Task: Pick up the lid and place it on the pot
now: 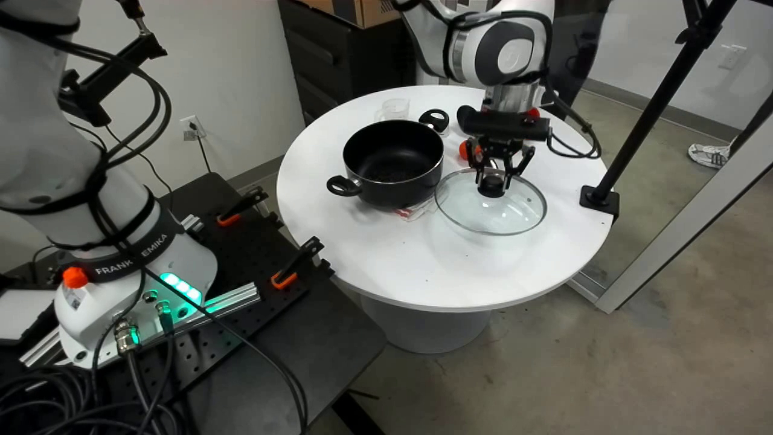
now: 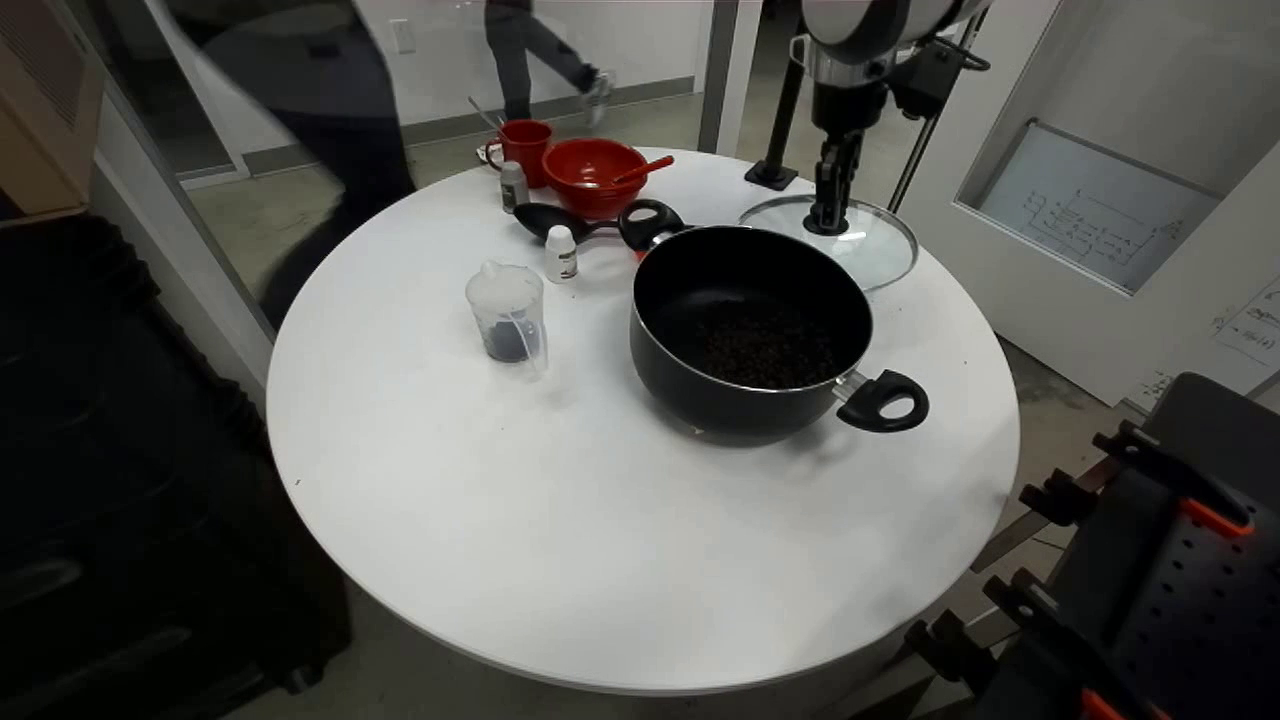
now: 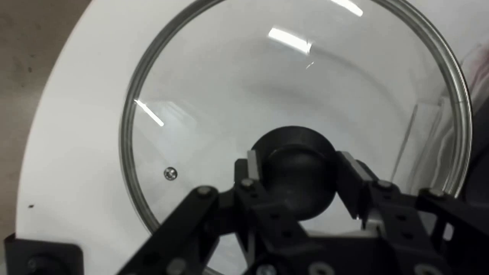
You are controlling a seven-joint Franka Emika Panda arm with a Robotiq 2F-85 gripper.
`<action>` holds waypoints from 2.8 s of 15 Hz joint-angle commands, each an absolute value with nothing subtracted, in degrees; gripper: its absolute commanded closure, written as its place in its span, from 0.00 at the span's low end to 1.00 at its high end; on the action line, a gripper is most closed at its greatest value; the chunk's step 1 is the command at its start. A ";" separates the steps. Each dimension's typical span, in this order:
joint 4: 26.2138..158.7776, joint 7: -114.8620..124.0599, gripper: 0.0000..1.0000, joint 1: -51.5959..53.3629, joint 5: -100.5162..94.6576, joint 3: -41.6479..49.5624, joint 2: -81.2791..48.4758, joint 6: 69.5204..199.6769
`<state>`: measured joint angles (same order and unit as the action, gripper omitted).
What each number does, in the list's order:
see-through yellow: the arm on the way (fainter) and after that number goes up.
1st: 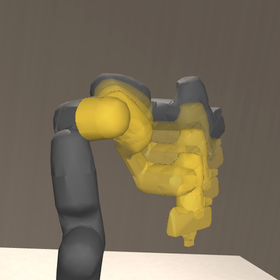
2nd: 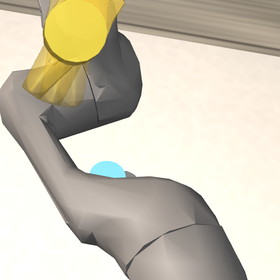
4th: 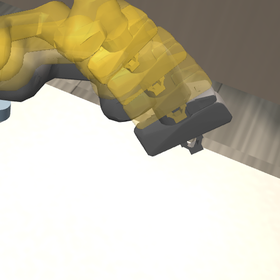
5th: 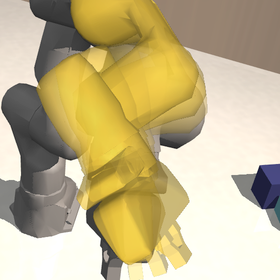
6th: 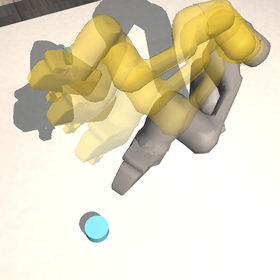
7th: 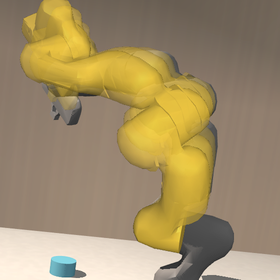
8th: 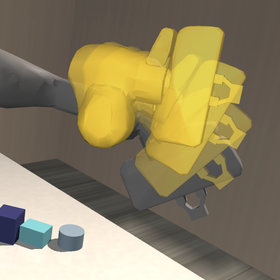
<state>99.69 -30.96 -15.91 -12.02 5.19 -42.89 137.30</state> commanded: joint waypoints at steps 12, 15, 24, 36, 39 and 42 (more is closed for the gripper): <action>87.55 -23.36 0.75 -11.18 -11.30 4.29 -37.28 125.62; 86.58 -25.03 0.75 -9.84 -12.10 2.94 -34.33 120.36; 99.98 -32.67 0.75 -4.89 -15.31 -1.22 -22.05 115.51; 132.61 -30.03 0.75 -3.07 -16.45 -1.71 -6.13 124.84; 138.12 -30.04 0.75 -2.30 -15.96 -1.93 -1.90 127.76; 142.52 -29.41 0.75 -1.52 -16.04 -1.83 1.73 133.60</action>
<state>136.98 -30.64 -2.44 -15.31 -2.01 -4.64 128.82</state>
